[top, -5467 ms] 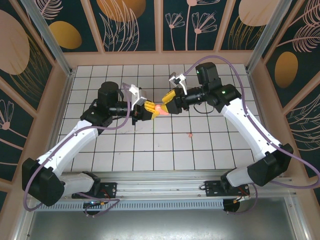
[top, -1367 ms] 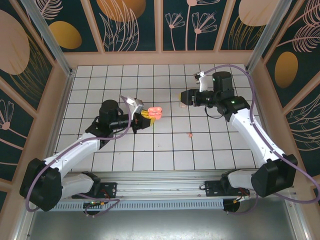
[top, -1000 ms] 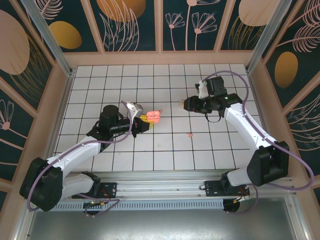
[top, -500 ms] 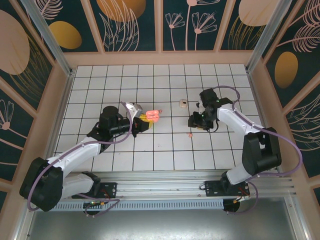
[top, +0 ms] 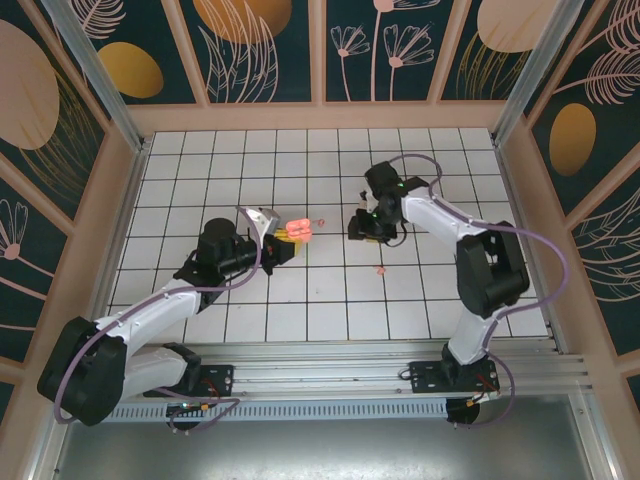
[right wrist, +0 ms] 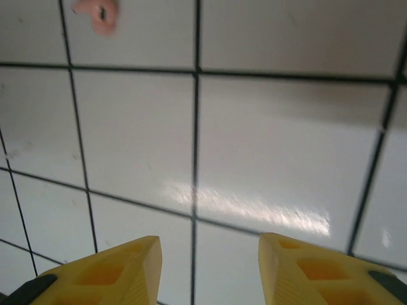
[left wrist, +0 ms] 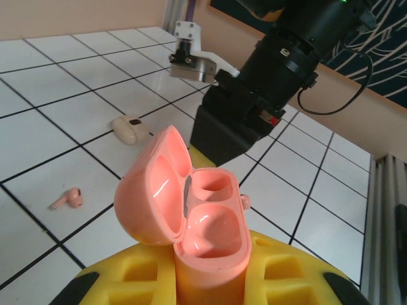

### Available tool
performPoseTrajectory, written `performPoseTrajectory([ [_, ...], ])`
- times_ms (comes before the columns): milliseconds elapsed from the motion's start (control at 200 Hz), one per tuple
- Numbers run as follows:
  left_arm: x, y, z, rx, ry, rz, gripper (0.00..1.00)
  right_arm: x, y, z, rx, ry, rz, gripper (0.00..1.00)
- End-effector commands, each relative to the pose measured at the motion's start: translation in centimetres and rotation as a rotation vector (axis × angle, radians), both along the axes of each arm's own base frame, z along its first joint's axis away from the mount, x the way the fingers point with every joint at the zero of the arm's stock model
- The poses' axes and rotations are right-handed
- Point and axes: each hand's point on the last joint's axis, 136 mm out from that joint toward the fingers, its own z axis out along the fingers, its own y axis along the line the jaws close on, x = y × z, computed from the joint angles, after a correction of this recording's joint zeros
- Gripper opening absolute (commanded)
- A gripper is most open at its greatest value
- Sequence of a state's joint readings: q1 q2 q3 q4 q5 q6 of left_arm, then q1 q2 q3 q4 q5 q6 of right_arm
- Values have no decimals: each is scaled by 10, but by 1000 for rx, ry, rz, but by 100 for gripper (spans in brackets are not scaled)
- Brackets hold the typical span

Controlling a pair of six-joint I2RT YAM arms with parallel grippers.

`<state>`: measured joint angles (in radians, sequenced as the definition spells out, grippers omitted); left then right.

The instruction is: Insert wireless bluetooth earbuds into charging case

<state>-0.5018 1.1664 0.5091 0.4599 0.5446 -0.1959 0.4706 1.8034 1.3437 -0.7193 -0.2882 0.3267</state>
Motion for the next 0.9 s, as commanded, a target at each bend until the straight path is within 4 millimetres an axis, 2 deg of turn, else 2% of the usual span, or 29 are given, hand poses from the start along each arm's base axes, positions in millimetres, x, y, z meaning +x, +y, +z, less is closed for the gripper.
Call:
performPoseTrajectory([
  [0, 12, 14, 11, -22, -26, 106, 11, 25, 25, 1, 23, -37, 5, 45],
  [200, 22, 32, 3, -27, 4, 204, 11, 62, 57, -13, -12, -102, 29, 43],
  [235, 25, 35, 1, -21, 13, 216, 10, 63, 68, -16, -18, -113, 51, 42],
  [410, 29, 41, 0, -23, 22, 238, 10, 78, 85, -29, -56, -147, 80, 37],
  [891, 31, 43, 5, -19, 14, 241, 10, 93, 96, -57, -94, -153, 103, 33],
])
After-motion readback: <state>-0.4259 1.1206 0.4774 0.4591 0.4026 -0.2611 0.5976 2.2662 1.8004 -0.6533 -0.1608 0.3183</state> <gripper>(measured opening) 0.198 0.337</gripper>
